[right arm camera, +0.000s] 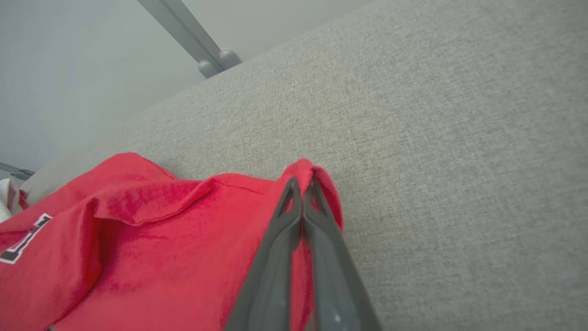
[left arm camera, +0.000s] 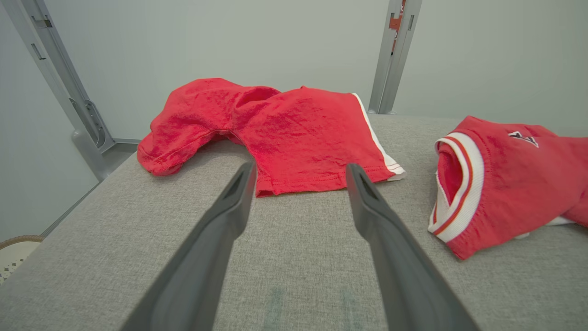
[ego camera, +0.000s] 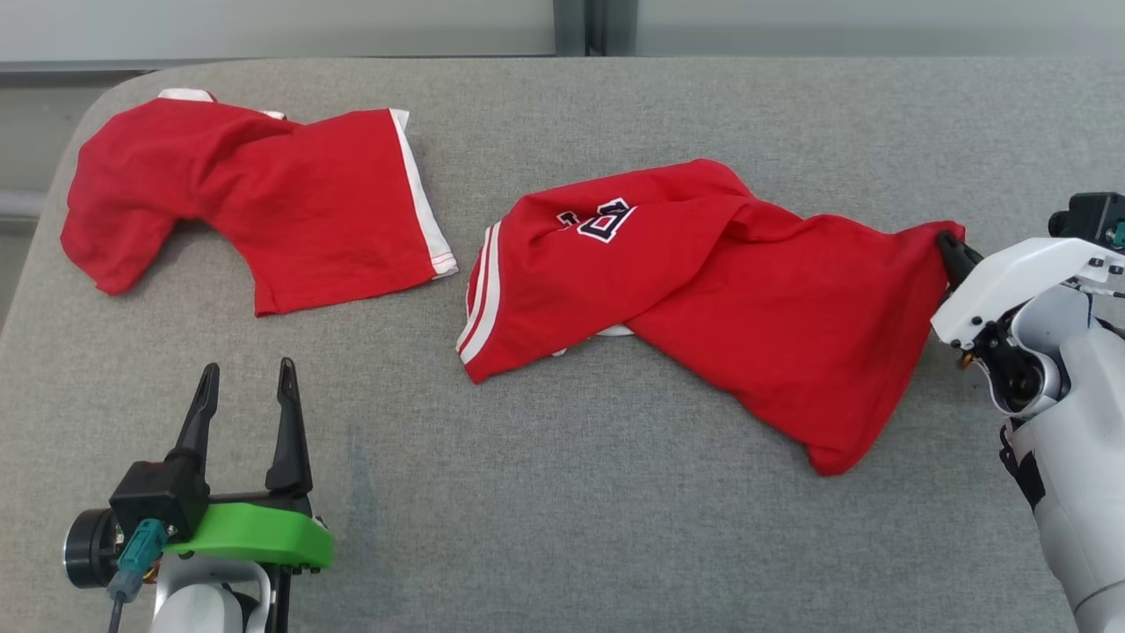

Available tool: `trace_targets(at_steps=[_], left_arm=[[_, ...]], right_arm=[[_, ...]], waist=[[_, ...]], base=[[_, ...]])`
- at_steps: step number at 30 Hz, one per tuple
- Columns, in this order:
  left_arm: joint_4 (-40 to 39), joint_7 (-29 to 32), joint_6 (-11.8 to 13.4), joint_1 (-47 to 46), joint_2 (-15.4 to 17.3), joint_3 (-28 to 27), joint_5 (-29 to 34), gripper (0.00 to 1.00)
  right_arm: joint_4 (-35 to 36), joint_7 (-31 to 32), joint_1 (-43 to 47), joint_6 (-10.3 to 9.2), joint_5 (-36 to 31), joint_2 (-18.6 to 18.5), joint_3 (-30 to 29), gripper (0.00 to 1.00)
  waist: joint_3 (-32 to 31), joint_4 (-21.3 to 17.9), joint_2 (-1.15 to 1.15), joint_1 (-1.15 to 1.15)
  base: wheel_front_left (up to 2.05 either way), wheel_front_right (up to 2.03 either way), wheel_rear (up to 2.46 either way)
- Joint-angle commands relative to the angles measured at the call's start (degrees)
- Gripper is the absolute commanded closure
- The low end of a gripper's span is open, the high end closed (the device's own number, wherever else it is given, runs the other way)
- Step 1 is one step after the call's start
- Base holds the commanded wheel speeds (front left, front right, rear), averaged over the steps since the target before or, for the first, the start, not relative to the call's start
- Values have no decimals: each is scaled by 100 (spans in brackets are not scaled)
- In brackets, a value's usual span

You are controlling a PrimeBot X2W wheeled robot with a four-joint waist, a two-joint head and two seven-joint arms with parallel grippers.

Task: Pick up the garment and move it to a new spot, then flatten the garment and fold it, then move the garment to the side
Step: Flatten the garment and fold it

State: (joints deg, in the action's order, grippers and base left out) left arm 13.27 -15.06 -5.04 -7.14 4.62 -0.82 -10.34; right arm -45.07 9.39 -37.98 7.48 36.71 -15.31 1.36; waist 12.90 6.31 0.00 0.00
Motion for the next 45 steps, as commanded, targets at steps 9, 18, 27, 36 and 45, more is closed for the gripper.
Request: trace_targets(at_steps=[9,18,27,36,45], left_arm=[[134,-17,-33,247,-38,-66,3,0],[247,-17,-34,499,-20,-158,-73,0],[287,-17,-48,419,-5,-151,-95,0],[403,-17,-71,326,-53,-116,-152,0],[514,-17,-88,372,-78,-125,-187,0]], right_arm=[[1244,-69,588,3,638,73,609,100],[3806,971,2008,3,2105,-418,1839,100],[4981,1667,2952,4,2560,-1091,2707,100],[5056,1854,3286,4,2720,-1148,3410,100],[4678,1716,3276,4,2630,-1152,3468,0]], waist=[[-697,-387,0,0],[-915,-779,0,0],[-878,-962,0,0],[-819,-820,0,0],[-893,-632,0,0]], base=[[0,0,0],[0,0,0],[0,0,0],[0,0,0],[0,0,0]])
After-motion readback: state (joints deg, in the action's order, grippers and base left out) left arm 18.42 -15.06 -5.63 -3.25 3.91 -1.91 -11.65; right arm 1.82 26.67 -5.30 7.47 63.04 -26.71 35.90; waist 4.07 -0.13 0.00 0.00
